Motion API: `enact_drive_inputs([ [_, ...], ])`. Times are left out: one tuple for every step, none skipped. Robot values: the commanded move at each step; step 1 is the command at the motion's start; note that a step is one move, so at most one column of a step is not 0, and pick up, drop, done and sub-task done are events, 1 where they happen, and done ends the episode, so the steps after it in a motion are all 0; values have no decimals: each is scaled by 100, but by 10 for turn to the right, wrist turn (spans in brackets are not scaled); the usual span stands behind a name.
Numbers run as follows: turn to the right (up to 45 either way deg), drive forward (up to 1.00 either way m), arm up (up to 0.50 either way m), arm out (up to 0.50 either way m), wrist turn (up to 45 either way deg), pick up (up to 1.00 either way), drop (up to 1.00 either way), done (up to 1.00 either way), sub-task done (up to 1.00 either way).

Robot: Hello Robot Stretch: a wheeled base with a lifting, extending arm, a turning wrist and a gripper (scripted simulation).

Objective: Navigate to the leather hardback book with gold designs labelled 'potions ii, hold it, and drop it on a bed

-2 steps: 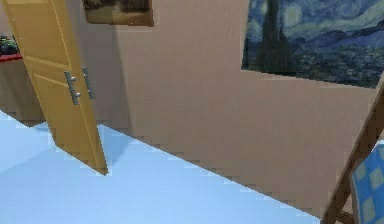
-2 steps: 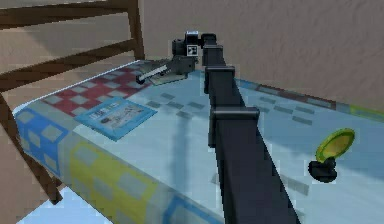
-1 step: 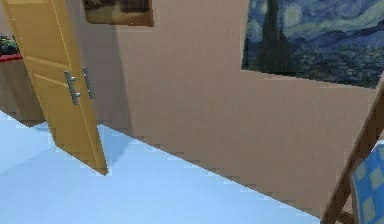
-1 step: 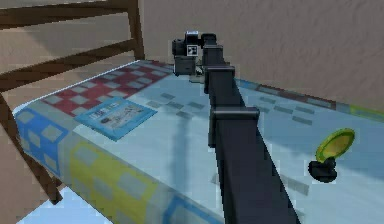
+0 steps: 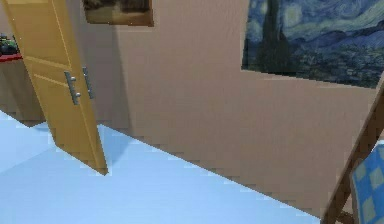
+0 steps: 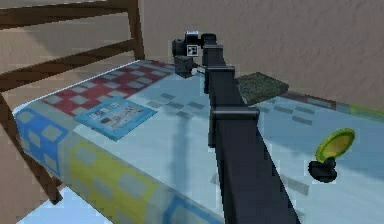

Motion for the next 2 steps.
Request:
enact_drive_inputs([
  [0, 0, 0, 0, 60, 0, 0, 0, 0],
  [0, 0, 0, 0, 0, 0, 100, 0, 0],
])
